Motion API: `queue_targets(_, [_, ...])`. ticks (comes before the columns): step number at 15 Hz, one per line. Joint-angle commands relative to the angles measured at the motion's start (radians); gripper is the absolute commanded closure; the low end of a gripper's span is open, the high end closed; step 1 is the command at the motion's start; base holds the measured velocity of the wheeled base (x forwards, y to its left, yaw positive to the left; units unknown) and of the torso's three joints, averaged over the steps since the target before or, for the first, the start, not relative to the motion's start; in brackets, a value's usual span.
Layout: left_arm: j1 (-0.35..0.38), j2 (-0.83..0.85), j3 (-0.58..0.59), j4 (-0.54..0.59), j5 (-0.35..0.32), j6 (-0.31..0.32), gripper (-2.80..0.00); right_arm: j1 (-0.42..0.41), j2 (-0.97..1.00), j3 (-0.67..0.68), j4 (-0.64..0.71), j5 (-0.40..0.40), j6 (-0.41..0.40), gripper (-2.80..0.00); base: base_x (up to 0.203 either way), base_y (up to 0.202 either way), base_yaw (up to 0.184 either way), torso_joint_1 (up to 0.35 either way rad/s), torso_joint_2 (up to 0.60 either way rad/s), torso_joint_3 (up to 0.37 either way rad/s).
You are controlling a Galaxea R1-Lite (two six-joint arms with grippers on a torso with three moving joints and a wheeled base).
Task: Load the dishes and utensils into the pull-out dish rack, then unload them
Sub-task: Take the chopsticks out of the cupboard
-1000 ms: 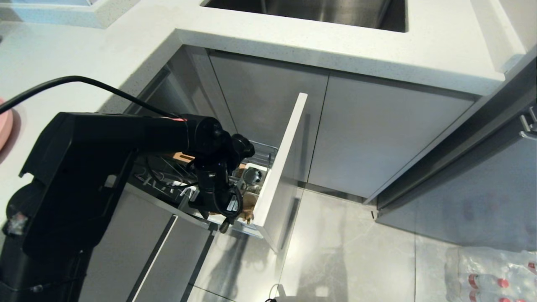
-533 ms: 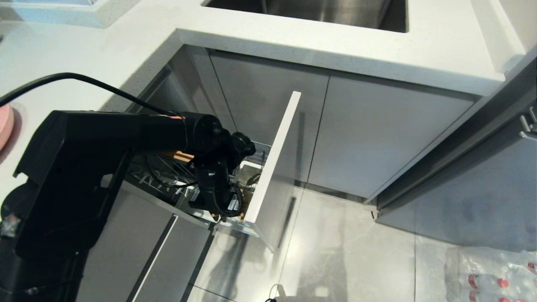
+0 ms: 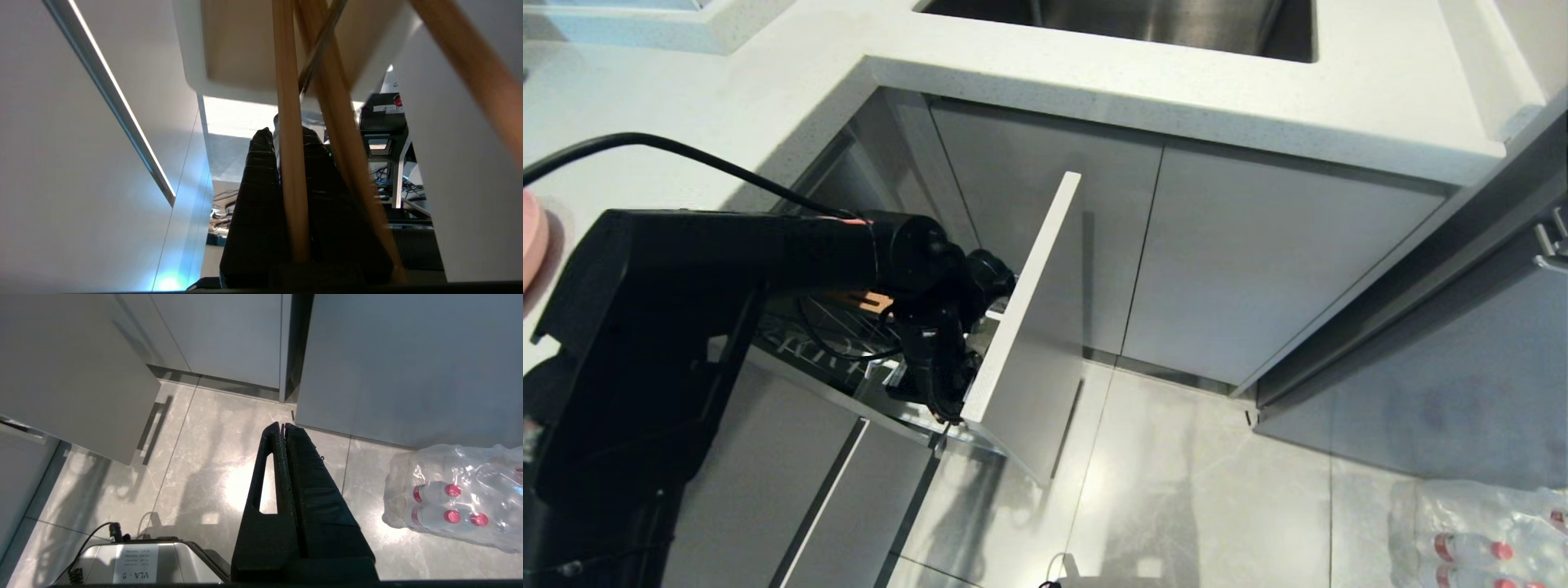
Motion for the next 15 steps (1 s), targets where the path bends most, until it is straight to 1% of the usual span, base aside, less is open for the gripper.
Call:
queue_targets(1, [-0.002,-0.020,0.000,0.008,-0.001,-0.001,0.00,-0.001,0.001,0.000,-0.001,0.000,0.000,0.00,0.000,0.000,0.000,0.000,0.00,0.000])
queue_targets(4, [-0.006,-0.048,0.000,0.009,-0.001,-0.004,0.00,0.000,0.001,0.000,-0.001,0.000,0.000,0.00,0.000,0.000,0.000,0.000,0.00,0.000])
queue_targets(7, [-0.008,-0.064,0.000,0.009,0.005,-0.032,0.00,0.000,0.001,0.000,-0.001,0.000,0.000,0.00,0.000,0.000,0.000,0.000,0.00,0.000])
queue_targets(15, [-0.009,-0.116,0.002,0.015,0.005,-0.033,0.00,-0.001,0.001,0.000,-0.001,0.000,0.000,0.00,0.000,0.000,0.000,0.000,0.00,0.000])
